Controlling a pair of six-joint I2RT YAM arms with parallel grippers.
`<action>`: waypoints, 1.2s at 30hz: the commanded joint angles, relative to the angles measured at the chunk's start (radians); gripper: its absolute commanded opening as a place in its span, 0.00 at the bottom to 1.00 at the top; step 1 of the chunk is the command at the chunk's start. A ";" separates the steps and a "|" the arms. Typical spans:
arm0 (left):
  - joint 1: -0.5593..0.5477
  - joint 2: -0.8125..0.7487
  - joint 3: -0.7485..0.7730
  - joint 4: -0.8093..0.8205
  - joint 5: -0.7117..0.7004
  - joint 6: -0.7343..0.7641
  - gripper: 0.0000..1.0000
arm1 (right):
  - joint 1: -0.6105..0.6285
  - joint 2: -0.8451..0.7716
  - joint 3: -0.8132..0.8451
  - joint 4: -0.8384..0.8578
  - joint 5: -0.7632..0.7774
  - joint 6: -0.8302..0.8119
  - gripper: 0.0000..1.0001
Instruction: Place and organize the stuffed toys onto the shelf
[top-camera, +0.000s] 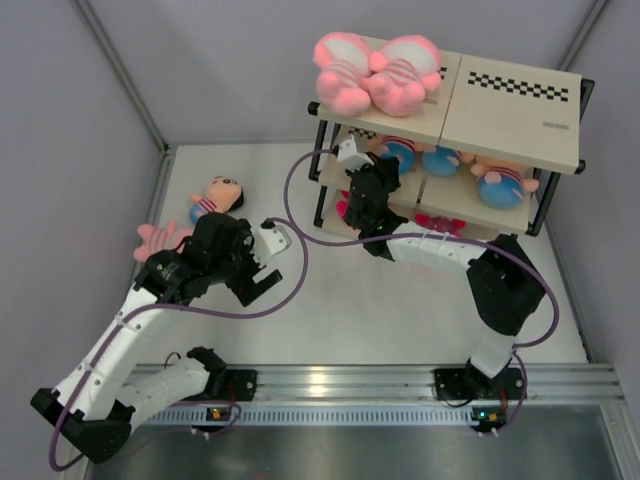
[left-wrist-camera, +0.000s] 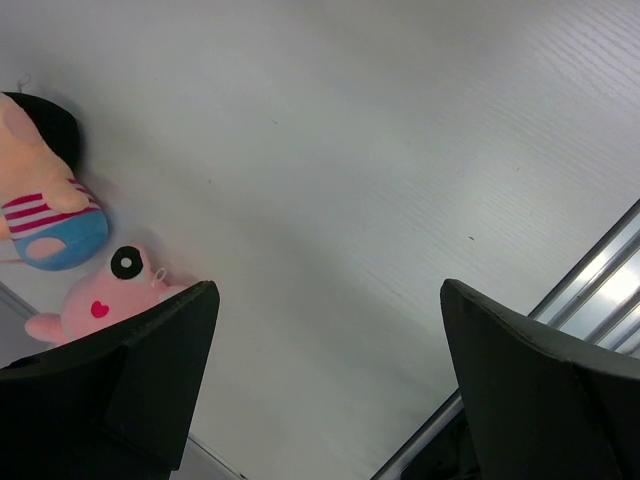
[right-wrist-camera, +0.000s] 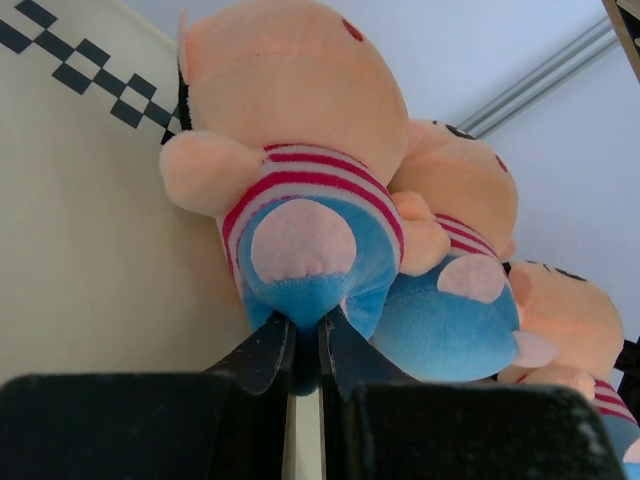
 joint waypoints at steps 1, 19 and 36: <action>0.003 -0.019 0.002 0.043 0.015 0.000 0.99 | -0.020 -0.001 0.032 -0.019 0.032 0.023 0.00; 0.003 -0.016 0.002 0.043 0.026 0.007 0.99 | -0.049 -0.193 -0.145 -0.089 0.015 0.108 0.00; 0.003 -0.006 -0.005 0.043 0.024 0.014 0.99 | 0.000 -0.328 -0.217 -0.137 0.032 0.128 0.52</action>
